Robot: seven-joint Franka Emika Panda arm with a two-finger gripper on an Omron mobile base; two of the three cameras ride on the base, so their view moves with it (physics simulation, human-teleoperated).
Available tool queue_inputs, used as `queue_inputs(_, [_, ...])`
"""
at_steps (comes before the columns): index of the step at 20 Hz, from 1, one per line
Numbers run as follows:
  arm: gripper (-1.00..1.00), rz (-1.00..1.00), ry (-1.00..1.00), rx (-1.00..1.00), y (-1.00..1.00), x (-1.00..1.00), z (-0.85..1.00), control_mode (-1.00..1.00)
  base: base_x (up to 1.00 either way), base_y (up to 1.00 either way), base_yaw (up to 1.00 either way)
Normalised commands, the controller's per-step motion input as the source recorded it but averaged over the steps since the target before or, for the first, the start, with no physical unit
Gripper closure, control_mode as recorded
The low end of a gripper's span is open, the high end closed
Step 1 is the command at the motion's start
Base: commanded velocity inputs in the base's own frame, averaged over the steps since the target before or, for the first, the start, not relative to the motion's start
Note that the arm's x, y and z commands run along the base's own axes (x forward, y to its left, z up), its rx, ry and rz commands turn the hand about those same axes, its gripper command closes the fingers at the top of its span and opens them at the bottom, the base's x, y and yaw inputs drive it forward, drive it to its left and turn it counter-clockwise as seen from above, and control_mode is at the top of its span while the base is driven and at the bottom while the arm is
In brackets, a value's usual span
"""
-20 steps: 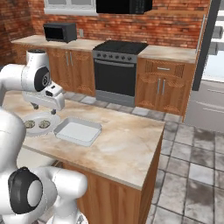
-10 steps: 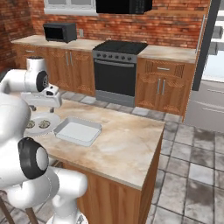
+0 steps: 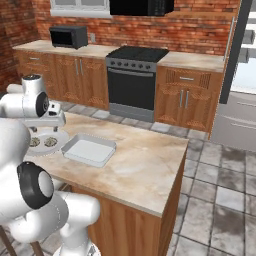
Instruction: Place two dumplings into each of the tupperware containers and then place the containers in the fridge.
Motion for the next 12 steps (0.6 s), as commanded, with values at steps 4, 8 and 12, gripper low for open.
queue_inputs(4, [-1.0,0.07,0.0,0.0,0.16,0.33,-0.03,-1.0,0.0,0.0,0.0])
queue_inputs(8, [-1.0,0.06,0.03,-0.01,0.56,0.44,-0.28,-1.0,0.0,0.0,0.0])
queue_inputs(12, [-1.0,0.07,0.17,-0.01,0.56,0.36,-0.31,-1.0,0.0,0.0,0.0])
